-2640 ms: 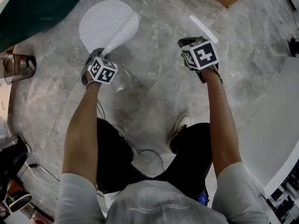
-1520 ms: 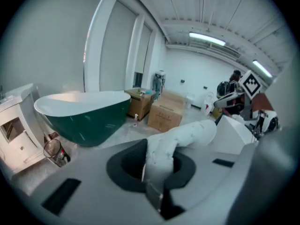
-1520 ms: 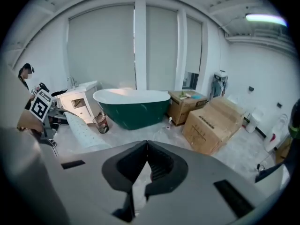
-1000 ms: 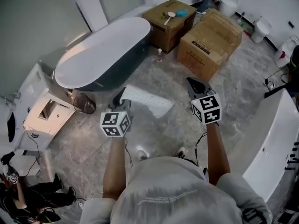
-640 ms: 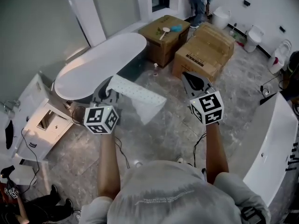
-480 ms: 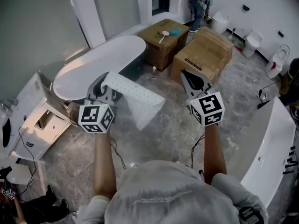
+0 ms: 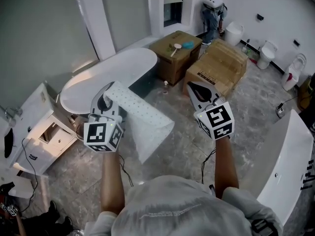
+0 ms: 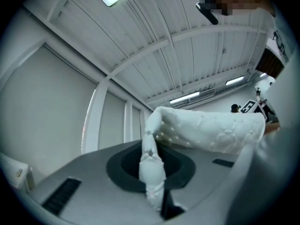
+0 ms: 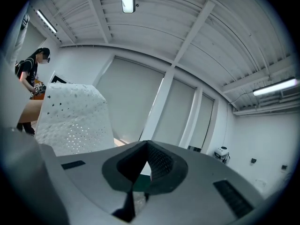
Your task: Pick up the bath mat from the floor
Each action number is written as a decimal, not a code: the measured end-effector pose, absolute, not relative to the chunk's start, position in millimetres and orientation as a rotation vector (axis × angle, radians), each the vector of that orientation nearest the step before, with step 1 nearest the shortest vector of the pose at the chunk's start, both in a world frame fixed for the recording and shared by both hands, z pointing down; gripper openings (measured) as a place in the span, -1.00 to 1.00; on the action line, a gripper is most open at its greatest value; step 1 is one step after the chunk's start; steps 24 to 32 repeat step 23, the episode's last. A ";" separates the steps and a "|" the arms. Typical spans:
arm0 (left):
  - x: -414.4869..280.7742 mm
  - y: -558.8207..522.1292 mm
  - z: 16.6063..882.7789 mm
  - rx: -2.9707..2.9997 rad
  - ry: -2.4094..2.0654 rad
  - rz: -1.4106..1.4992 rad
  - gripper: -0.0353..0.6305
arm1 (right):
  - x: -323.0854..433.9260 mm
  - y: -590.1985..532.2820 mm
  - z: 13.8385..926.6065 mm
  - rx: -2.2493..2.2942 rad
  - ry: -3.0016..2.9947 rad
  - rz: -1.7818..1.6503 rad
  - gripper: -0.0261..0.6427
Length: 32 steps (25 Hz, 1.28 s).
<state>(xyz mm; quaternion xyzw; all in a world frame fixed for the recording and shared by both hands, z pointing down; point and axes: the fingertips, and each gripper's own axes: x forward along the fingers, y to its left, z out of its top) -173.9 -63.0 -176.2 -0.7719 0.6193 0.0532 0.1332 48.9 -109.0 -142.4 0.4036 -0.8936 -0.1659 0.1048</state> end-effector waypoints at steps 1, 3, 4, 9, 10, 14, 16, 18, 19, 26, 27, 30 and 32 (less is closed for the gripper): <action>-174.4 -62.7 -175.5 -2.235 1.804 0.138 -0.78 | 48.2 -109.3 -141.2 1.185 -2.634 -0.489 -0.88; -176.5 -62.0 -173.3 -2.213 1.821 0.094 -0.78 | 47.2 -109.8 -140.4 1.181 -2.635 -0.489 -0.88; -177.6 -61.8 -172.5 -2.200 1.828 0.069 -0.78 | 46.3 -110.2 -141.0 1.180 -2.636 -0.489 -0.88; -179.4 -64.0 -168.9 -2.206 1.819 0.012 -0.78 | 37.9 -112.1 -145.5 1.168 -2.641 -0.474 -0.88; -179.8 -64.9 -167.3 -2.211 1.820 0.003 -0.78 | 36.9 -112.4 -145.5 1.168 -2.643 -0.470 -0.88; -182.6 -66.1 -161.2 -2.224 1.836 -0.025 -0.78 | 36.4 -112.2 -143.3 1.170 -2.644 -0.454 -0.88; -183.8 -66.0 -158.5 -2.231 1.842 -0.031 -0.78 | 37.5 -111.9 -140.4 1.170 -2.647 -0.436 -0.88; -183.8 -65.3 -156.3 -2.232 1.844 -0.035 -0.78 | 38.5 -111.6 -137.0 1.170 -2.650 -0.421 -0.88; -183.1 -64.8 -155.5 -2.231 1.844 -0.037 -0.78 | 39.1 -111.5 -135.3 1.170 -2.650 -0.416 -0.88; -178.6 -63.3 -154.6 -2.230 1.840 -0.047 -0.78 | 41.2 -111.5 -130.6 1.161 -2.649 -0.403 -0.88; -178.6 -63.3 -154.6 -2.230 1.840 -0.047 -0.78 | 41.2 -111.5 -130.6 1.161 -2.649 -0.403 -0.88; -178.6 -63.3 -154.6 -2.230 1.840 -0.047 -0.78 | 41.2 -111.5 -130.6 1.161 -2.649 -0.403 -0.88; -178.6 -63.3 -154.6 -2.230 1.840 -0.047 -0.78 | 41.2 -111.5 -130.6 1.161 -2.649 -0.403 -0.88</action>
